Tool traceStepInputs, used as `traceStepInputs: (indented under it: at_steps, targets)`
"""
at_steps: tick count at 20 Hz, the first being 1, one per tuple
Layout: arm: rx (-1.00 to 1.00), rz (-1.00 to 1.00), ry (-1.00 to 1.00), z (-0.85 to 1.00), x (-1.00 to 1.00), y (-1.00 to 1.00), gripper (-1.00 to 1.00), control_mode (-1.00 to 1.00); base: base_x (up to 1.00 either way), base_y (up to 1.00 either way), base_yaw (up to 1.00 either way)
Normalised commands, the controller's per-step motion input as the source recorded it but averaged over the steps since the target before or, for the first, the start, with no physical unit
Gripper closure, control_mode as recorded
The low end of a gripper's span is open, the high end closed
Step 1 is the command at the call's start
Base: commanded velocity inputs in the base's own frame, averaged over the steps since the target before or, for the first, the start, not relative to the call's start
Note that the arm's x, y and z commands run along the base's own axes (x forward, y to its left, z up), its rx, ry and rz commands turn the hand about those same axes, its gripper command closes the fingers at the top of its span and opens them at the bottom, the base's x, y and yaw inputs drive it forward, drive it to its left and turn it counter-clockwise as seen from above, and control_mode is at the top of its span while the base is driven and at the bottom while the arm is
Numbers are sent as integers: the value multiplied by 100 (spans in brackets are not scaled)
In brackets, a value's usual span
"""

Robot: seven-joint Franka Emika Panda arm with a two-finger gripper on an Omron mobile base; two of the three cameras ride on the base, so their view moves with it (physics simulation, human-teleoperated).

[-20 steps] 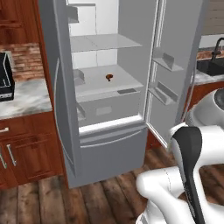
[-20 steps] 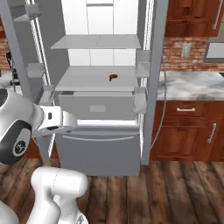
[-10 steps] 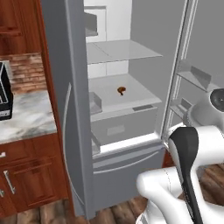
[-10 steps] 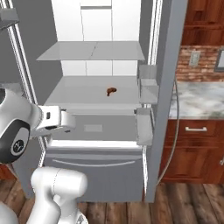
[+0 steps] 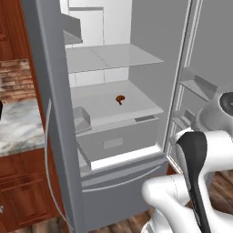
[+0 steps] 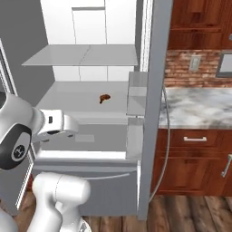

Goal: Place one mushroom and one chicken drumstick in each tupperware on the nearby counter, to pack two identical lunches.

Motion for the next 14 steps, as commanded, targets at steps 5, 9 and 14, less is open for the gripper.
traceStepInputs:
  at_steps: [5,9,14]
  targets:
    - [0,0,0,0,0,0,-100,100,75,2,0]
    - [0,0,0,0,0,0,-100,100,70,0,0]
    - [0,0,0,0,0,0,-100,100,51,0,1]
